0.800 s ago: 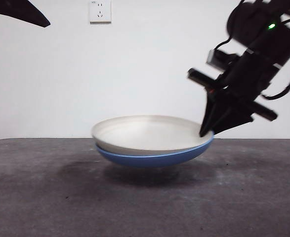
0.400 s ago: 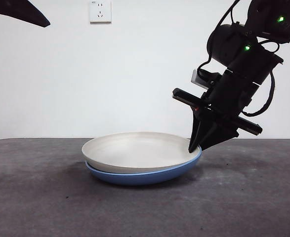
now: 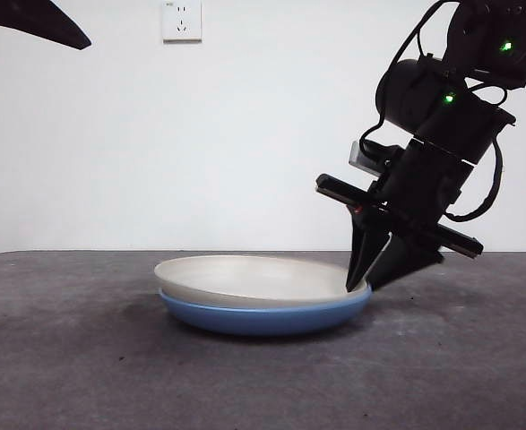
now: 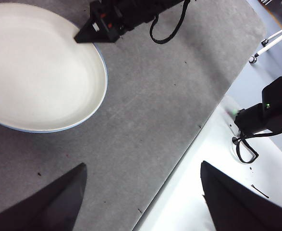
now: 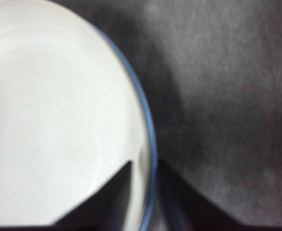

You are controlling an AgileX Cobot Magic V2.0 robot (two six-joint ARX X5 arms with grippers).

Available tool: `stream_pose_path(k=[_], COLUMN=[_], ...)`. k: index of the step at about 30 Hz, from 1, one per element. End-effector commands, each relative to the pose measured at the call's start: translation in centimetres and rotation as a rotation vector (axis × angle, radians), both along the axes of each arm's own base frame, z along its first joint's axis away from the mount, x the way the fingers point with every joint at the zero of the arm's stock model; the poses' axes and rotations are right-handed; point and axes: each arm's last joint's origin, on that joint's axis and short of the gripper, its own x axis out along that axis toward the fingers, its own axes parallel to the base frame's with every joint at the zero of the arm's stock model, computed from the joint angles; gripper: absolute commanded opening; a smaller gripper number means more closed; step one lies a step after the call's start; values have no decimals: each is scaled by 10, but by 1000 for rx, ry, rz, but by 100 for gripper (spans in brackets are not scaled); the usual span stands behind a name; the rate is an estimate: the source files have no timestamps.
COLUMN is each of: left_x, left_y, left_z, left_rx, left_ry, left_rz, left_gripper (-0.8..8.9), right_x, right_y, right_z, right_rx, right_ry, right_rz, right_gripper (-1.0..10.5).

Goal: Pick up the white plate, put it on the blue plate, put it on desk

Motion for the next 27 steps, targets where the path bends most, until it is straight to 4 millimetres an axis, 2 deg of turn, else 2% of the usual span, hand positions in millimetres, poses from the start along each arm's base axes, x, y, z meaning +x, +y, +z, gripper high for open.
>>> stream_pose_path(k=[1, 7, 13, 20, 27], left_x=[0, 0, 0, 1, 1], left_y=[-2, -2, -2, -2, -2], left_z=[3, 3, 3, 3, 3], left_rx=[-7, -7, -7, -7, -8], left_ry=[-19, -19, -20, -20, -21], left_rz=[-20, -20, -20, -20, -20], left_gripper=[374, 374, 374, 374, 374], right_x=[3, 0, -10, -42, -83], right_y=[5, 2, -6, -18, -32], right_z=[0, 13, 51, 99, 131], right_rx=[5, -16, -1, 18, 39], right_ry=[-3, -47, -163, -256, -258], right_rz=[2, -23, -8, 89, 193], right_gripper=[279, 300, 300, 300, 300])
